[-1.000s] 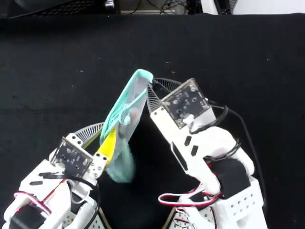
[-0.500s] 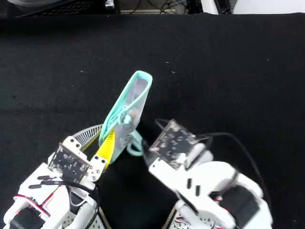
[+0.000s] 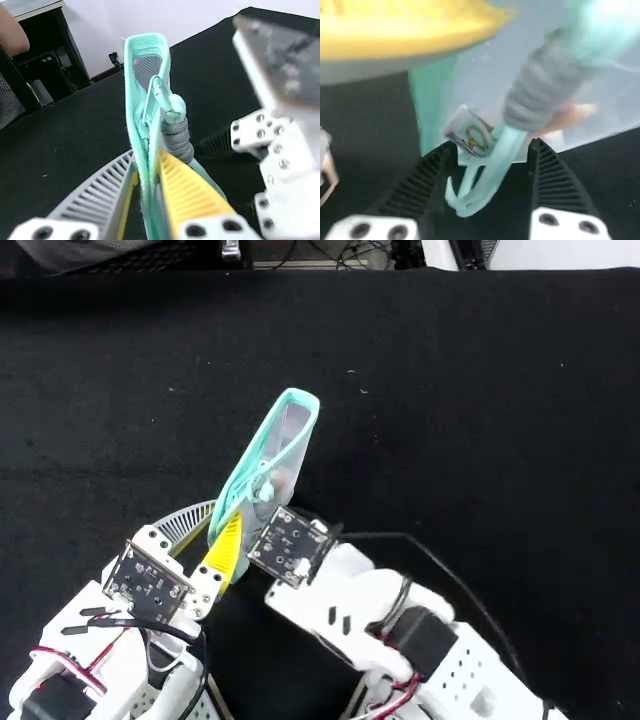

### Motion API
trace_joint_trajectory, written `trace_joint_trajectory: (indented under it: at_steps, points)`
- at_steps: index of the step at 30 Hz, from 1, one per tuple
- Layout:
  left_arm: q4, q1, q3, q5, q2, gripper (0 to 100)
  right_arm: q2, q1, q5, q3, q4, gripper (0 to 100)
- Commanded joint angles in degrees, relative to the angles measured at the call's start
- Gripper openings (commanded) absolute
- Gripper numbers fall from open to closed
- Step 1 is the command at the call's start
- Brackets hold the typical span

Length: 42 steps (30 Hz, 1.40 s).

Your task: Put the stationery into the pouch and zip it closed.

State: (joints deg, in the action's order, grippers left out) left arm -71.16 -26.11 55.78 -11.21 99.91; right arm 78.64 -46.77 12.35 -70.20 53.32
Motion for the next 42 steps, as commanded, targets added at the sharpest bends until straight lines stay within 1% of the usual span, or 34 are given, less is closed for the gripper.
trace_joint_trajectory:
  at_steps: [1,5,8,10,12,16,17,19,23,26,28,32,35,37,42]
  points:
    - [0.79,-0.22,-2.68,-0.18,0.09,3,0.40,5.98,0.00,-0.04,-1.67,21.2]
    - [0.62,-0.22,-3.38,-0.09,0.09,3,0.40,10.37,0.09,-0.04,-1.67,10.9]
    - [0.62,-0.22,-3.12,-0.09,0.09,3,0.40,10.90,1.41,0.13,-1.67,3.6]
    - [0.62,-0.22,-3.12,-0.09,0.09,3,0.48,10.90,4.40,0.04,-1.23,3.2]
    - [0.62,-0.22,-3.12,-0.09,0.09,3,0.48,10.90,5.80,0.48,0.62,3.9]
    - [0.97,-0.22,-1.98,-0.09,0.09,3,0.48,10.90,5.71,2.07,5.98,12.2]
    - [0.97,-0.22,-1.80,-0.09,0.09,3,0.48,11.16,5.71,2.15,6.51,12.7]
    - [0.97,-0.22,-1.63,-0.09,0.09,3,0.48,11.25,5.80,1.89,6.33,10.7]
    - [0.97,-0.22,-1.89,0.00,0.09,3,0.48,11.25,6.15,1.63,2.64,0.9]
    - [0.79,-0.22,-1.71,0.00,0.09,3,0.40,11.69,6.07,0.57,-1.93,1.1]
    - [0.62,-0.22,-1.71,0.00,0.09,3,0.40,14.42,5.80,1.10,-4.40,1.1]
    - [0.62,-0.22,-1.71,0.00,0.09,3,1.71,23.91,4.75,2.77,-10.81,1.1]
    - [0.62,-0.31,-1.63,0.00,0.09,3,5.14,29.27,-1.93,3.03,-14.51,1.1]
    - [0.62,-0.31,-1.63,0.00,0.09,3,7.87,31.38,-4.13,3.03,-15.30,1.1]
    - [0.62,-0.31,-1.63,0.00,0.09,3,11.82,32.97,-2.29,2.95,-15.38,1.1]
